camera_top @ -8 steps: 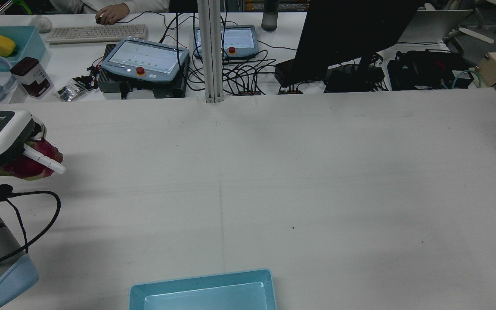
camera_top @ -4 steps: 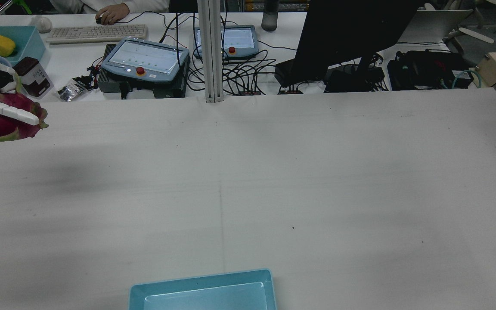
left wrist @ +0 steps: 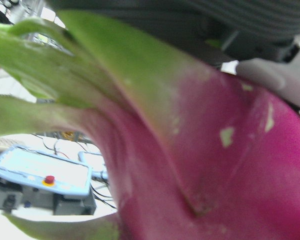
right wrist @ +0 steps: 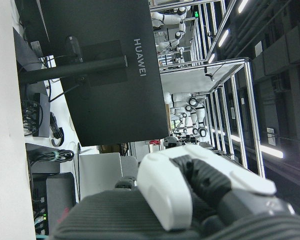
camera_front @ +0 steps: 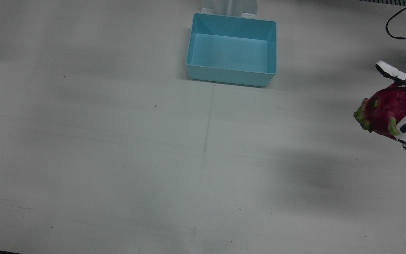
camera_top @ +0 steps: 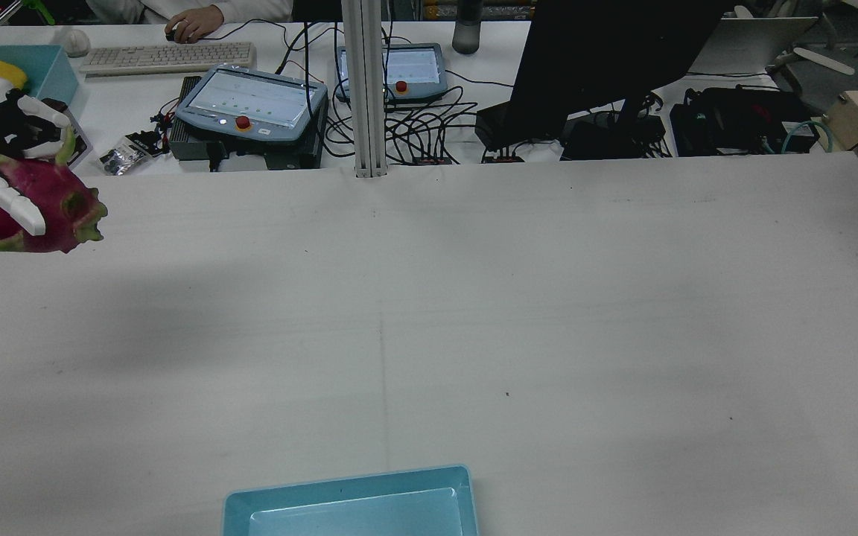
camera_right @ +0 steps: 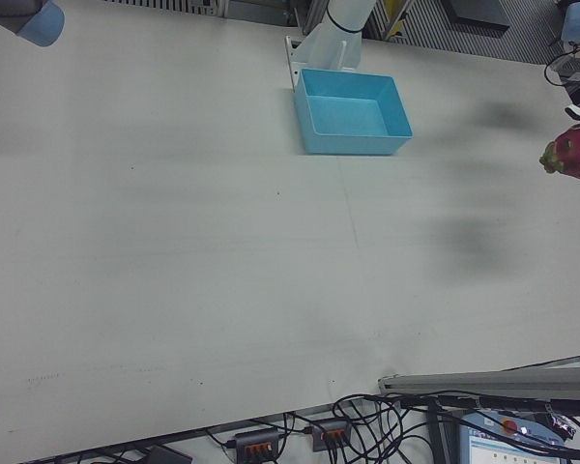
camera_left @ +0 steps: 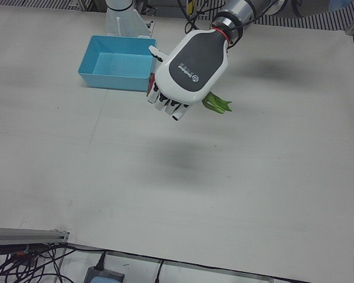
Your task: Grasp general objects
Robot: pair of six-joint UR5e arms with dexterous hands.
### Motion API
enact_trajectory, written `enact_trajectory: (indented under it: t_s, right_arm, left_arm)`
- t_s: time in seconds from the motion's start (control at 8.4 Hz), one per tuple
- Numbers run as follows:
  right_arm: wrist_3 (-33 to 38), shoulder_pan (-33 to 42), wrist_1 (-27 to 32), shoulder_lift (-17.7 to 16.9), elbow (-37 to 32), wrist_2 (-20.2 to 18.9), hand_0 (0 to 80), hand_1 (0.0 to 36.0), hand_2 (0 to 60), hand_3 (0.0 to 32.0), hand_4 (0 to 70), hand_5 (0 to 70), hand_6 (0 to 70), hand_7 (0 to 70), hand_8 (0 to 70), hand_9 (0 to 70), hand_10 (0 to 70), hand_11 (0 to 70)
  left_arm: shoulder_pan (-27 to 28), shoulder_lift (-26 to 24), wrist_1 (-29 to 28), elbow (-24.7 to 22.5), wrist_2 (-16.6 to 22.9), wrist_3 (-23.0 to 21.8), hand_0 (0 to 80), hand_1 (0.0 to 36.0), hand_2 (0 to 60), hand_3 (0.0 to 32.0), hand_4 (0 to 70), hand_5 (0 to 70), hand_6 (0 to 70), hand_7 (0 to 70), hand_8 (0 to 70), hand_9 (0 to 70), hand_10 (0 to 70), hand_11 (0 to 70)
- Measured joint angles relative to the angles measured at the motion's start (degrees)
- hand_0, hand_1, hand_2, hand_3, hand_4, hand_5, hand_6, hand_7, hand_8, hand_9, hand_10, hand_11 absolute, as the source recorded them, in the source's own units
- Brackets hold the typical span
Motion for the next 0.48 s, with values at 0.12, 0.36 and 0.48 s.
enact_trajectory:
  t_s: [0.12, 0.36, 0.48]
  right_arm:
    - [0.0, 0.0, 0.0, 0.0, 0.0, 0.0, 0.0, 0.0, 0.0, 0.0, 0.0, 0.0, 0.0, 0.0, 0.0, 0.0, 0.0, 0.0]
    - [0.0, 0.0, 0.0, 0.0, -0.1, 0.0, 0.0, 0.0, 0.0, 0.0, 0.0, 0.0, 0.0, 0.0, 0.0, 0.0, 0.0, 0.0]
    - [0.0, 0.0, 0.0, 0.0, -0.1, 0.0, 0.0, 0.0, 0.0, 0.0, 0.0, 0.0, 0.0, 0.0, 0.0, 0.0, 0.0, 0.0]
  left_arm:
    - [-0.7, 0.0, -0.8, -1.2, 7.0, -0.7, 0.0, 19.5, 60.0, 0.0, 50.1, 70.0, 70.0, 70.0, 70.0, 70.0, 70.0, 70.0]
    - [-0.3, -0.1, -1.9, -2.5, 15.7, -2.9, 0.0, 18.8, 60.0, 0.0, 49.7, 70.0, 70.0, 70.0, 70.0, 70.0, 70.0, 70.0]
    - [1.9, -1.1, -1.8, -3.1, 17.7, -3.9, 0.0, 19.4, 60.0, 0.0, 50.8, 70.0, 70.0, 70.0, 70.0, 70.0, 70.0, 70.0]
